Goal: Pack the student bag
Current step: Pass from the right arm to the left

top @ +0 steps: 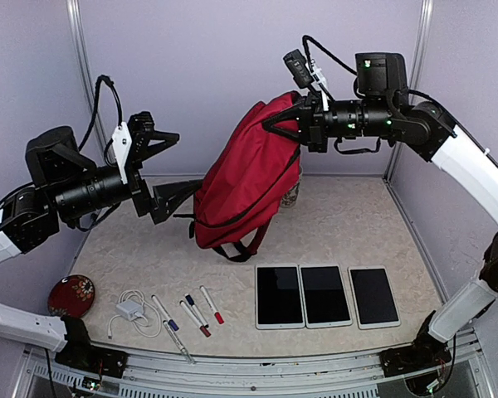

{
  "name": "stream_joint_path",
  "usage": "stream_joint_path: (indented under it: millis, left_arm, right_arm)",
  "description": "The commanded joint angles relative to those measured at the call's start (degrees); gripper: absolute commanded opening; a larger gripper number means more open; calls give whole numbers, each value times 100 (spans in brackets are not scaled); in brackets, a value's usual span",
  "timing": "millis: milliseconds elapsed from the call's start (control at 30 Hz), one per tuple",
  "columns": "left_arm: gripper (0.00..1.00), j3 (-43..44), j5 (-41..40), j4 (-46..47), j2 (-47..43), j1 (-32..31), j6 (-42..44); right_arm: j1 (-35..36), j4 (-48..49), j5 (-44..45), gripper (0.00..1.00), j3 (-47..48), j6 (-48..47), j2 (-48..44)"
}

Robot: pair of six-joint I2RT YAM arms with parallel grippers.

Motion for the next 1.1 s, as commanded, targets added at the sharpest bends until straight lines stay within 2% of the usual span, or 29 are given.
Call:
stream_joint_path:
  millis: [0, 67, 200, 333, 500, 633, 833, 967, 1067]
  left_arm:
    - [99, -441, -62, 348, -216, -155, -227]
    - [99, -464, 16, 717, -256, -157, -640]
    - [99, -102, 255, 634, 17, -158, -1152]
    - [99, 52, 241, 147, 510, -158, -1216]
    - [99, 38, 508, 246, 826, -149, -1222]
    - [99, 413, 670, 326, 822, -71, -901]
    - [99, 1132, 59, -336, 1347, 109, 71]
    - [99, 1835, 1352, -1533, 1868, 921, 344]
    - [99, 2109, 2071, -2208, 2036, 1207, 755]
  right_arm:
    - [56, 336, -1508, 0, 72, -813, -767]
    - [54, 84, -1552, 0, 42, -1053, -811]
    - [53, 32, -1200, 0, -290, -1146, -777]
    - [64, -257, -1487, 0, -86, -1348, -530]
    - [74, -557, -1598, 0, 30, -1839, -285]
    - [192, -1370, -1033, 0, 422, -2143, 102]
    - [957, -2257, 492, 0, 1138, -2942, 669]
    - [1206, -2326, 571, 0, 1337, -3251, 826]
    - [1297, -2239, 455, 0, 1277, -3421, 768]
